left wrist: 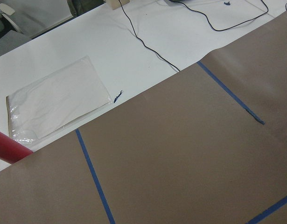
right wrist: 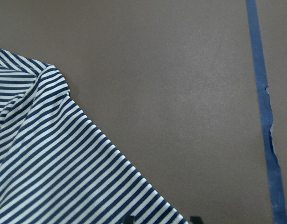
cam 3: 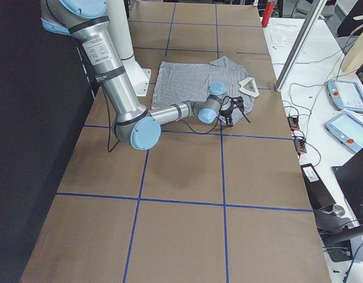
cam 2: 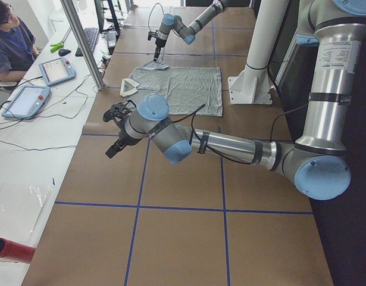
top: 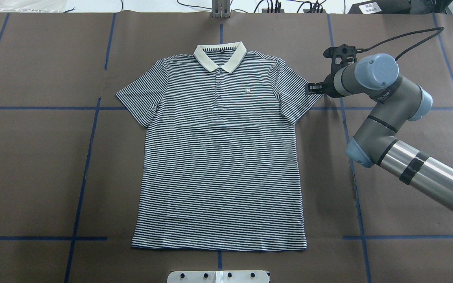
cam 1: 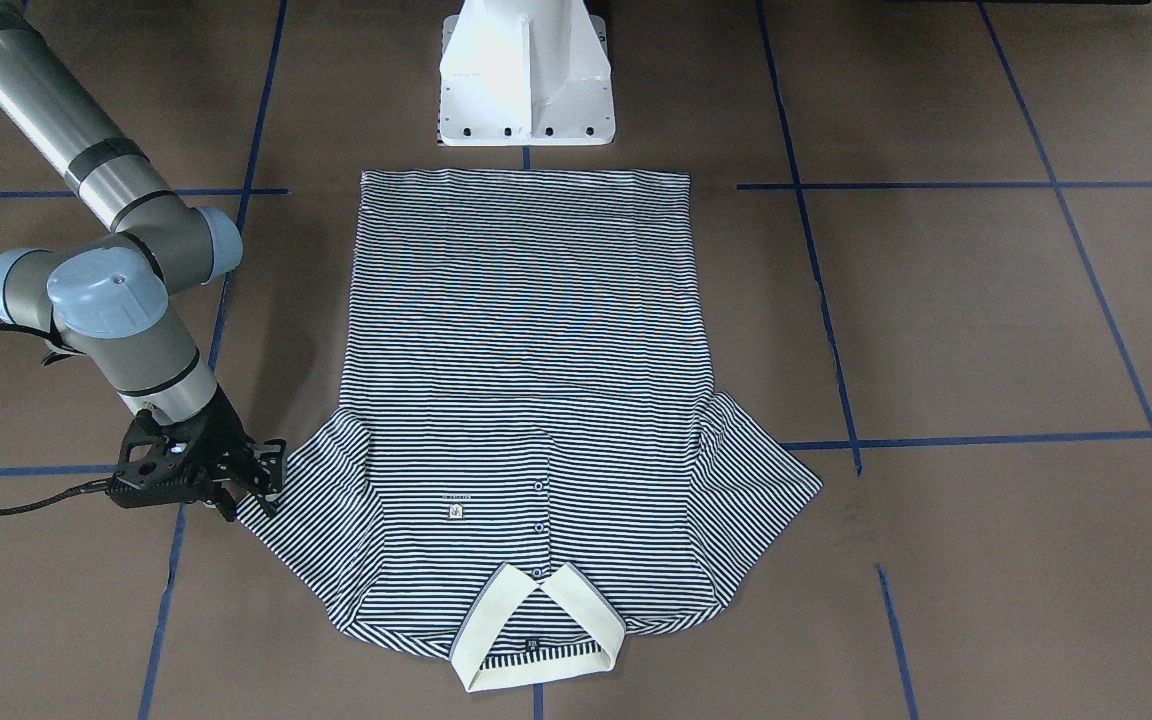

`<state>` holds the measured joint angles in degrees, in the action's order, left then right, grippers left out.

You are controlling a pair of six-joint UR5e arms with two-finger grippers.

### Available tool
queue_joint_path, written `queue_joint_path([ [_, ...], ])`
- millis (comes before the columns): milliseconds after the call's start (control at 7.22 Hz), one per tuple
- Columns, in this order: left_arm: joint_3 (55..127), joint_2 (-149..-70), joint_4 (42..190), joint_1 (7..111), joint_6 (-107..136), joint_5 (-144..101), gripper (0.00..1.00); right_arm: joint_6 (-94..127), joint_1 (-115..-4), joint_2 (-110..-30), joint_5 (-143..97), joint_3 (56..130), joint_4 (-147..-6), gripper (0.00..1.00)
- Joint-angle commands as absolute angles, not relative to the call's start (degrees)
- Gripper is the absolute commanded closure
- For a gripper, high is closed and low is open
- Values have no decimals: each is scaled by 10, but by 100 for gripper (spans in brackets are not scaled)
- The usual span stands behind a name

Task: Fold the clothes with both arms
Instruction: 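Move the right gripper over the shirt's collar and shoulder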

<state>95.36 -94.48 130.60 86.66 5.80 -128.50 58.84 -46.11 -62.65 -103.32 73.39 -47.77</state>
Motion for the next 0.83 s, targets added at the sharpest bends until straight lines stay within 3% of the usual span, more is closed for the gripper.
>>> queue_joint_path([
  [0, 954, -945, 1306, 867, 58, -1285, 0, 596, -460, -623, -1032, 737, -482, 100],
  [277, 954, -944, 1306, 867, 58, -1285, 0, 597, -459, -618, -1032, 768, -518, 100],
  [554, 954, -944, 1306, 867, 58, -1285, 0, 599, -450, -595, -1020, 893, -714, 100],
  [692, 954, -945, 1306, 867, 58, -1285, 0, 630, -423, -557, -995, 888, -754, 100],
])
